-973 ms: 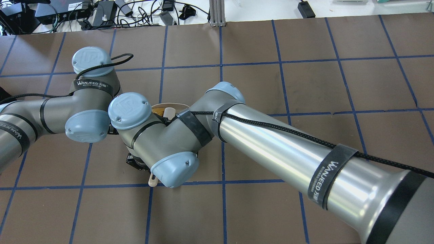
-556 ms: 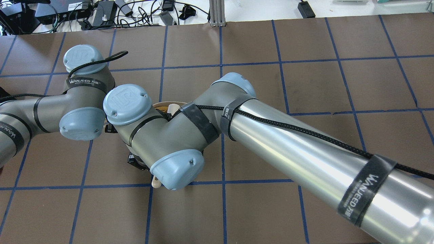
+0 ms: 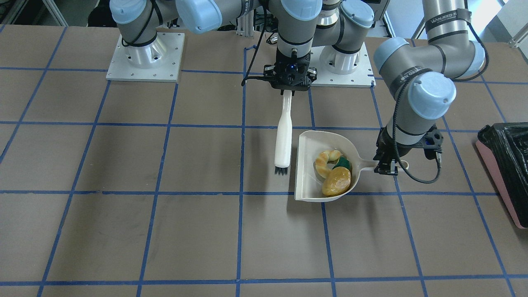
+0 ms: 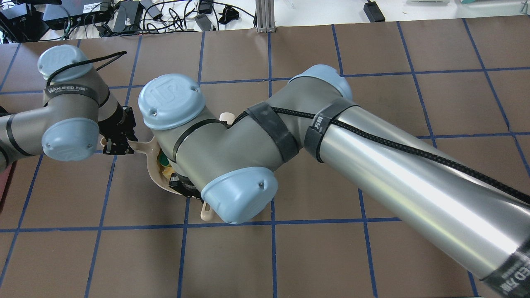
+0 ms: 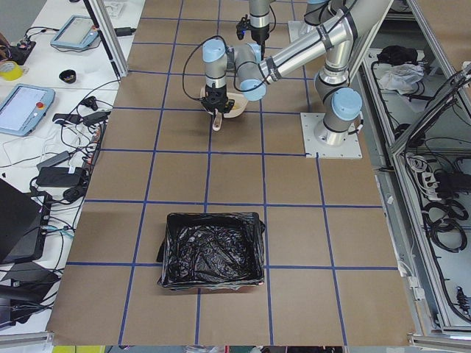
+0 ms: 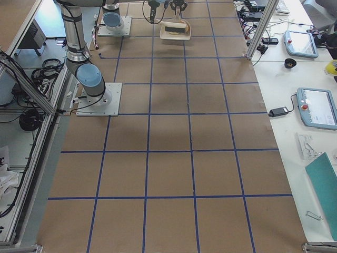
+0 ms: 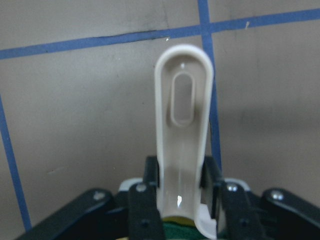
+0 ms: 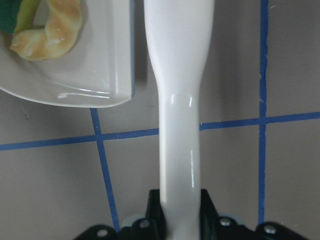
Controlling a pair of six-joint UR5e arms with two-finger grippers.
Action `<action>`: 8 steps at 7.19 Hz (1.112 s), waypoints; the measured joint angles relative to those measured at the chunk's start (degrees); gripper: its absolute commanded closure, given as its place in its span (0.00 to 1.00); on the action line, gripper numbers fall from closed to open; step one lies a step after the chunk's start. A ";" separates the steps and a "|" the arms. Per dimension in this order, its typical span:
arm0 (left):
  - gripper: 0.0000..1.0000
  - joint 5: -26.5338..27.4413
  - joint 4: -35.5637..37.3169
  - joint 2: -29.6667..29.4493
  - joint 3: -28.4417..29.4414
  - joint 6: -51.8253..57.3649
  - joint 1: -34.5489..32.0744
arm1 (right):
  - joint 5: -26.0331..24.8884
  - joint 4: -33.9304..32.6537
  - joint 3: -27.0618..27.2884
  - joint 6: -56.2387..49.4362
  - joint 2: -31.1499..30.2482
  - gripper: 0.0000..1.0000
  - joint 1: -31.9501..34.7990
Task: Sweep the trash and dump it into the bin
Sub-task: 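Carry the loaded dustpan off the table with left gripper while right gripper withdraws brush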
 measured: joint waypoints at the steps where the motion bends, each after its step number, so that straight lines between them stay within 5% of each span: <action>1: 1.00 -0.33 -3.69 0.02 3.44 4.22 2.77 | 0.05 0.89 0.07 -3.62 -0.63 1.00 -3.18; 8: 1.00 1.61 -15.21 -1.82 17.25 40.33 29.82 | -6.39 3.94 -0.09 -32.32 -2.22 1.00 -26.53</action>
